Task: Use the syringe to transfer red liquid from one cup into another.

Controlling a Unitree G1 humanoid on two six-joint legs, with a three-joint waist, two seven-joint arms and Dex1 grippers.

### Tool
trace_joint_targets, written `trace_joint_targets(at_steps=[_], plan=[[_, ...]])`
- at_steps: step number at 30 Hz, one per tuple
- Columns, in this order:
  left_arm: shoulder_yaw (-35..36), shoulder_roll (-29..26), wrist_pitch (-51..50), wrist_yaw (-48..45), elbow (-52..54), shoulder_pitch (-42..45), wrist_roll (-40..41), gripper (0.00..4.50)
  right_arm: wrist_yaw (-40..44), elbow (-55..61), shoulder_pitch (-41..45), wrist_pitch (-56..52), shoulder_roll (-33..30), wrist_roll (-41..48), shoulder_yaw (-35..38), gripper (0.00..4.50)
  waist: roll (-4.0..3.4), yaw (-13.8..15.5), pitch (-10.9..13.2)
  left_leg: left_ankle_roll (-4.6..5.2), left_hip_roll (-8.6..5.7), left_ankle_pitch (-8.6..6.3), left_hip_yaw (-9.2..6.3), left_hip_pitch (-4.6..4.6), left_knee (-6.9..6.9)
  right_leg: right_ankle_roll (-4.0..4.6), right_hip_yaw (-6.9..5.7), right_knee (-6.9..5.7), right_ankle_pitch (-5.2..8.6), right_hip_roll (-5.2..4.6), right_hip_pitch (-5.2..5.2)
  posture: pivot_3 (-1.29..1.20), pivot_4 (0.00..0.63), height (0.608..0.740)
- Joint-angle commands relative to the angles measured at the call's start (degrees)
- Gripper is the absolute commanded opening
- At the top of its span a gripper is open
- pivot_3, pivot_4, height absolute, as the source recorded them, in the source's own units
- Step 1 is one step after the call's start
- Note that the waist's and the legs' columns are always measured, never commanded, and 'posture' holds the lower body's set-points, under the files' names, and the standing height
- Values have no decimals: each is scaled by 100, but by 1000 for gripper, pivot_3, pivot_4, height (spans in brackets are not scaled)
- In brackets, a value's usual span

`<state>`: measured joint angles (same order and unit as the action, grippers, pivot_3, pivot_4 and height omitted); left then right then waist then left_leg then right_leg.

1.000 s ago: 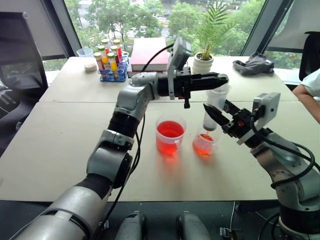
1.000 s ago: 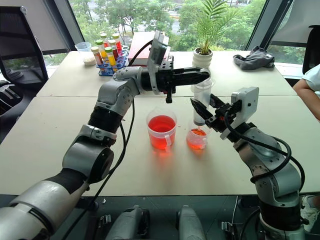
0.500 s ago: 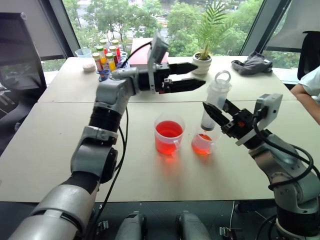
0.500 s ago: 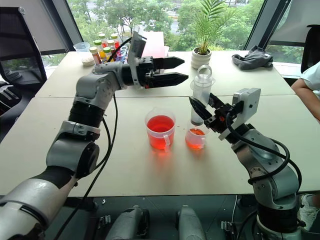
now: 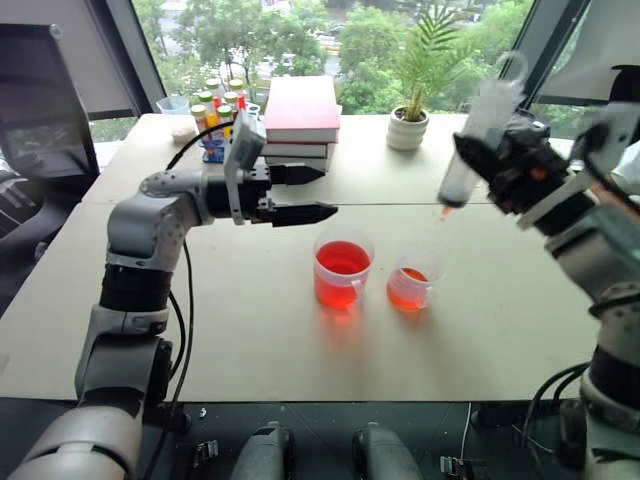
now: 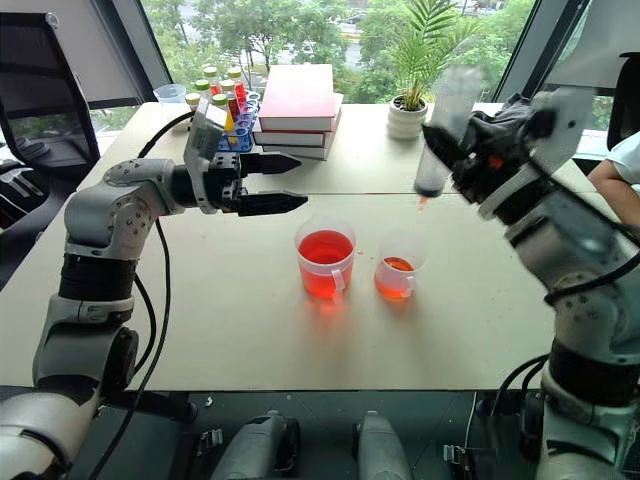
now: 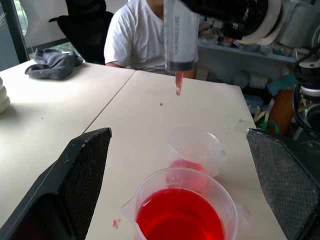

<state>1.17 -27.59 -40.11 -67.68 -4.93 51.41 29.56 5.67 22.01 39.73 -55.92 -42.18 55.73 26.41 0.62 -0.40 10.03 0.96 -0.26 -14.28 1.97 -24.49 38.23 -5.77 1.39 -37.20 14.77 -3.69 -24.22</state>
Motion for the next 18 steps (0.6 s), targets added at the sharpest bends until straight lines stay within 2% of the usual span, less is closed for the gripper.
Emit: trace_joint_targets(at_steps=[1,4,7,14,18], plan=[[146,-60,-76,190,334,-68,205,4432,-442,-1122,811,-1598,-869,297,179,1364,0,-10,0,0,0,0,4,-1,-4,1,2,1,0,-2,-4,0,150,740],[131,-81,-81,294,431,-144,259,4432,-309,-2142,1295,-2860,-1382,142,-191,1364,0,-22,0,0,1,0,3,-2,-12,5,5,13,2,-5,-4,0,150,740],[143,-120,-134,387,624,-279,348,4432,156,-3054,1276,-3518,-1787,-419,-1213,1364,0,-42,0,1,1,-1,8,-2,-15,5,9,17,2,-5,-5,0,150,740],[104,-242,-285,617,1128,-665,536,4432,1380,-4456,1075,-2937,-1621,-1516,-2747,1364,-5,-42,0,1,1,-1,22,-2,-15,3,13,13,0,6,-12,0,150,740],[104,-336,-393,762,1388,-892,606,4432,1795,-4976,1047,-2595,-1332,-2000,-3048,1364,-4,-42,0,1,-1,-1,25,-3,-12,1,13,12,-1,13,-12,0,150,740]])
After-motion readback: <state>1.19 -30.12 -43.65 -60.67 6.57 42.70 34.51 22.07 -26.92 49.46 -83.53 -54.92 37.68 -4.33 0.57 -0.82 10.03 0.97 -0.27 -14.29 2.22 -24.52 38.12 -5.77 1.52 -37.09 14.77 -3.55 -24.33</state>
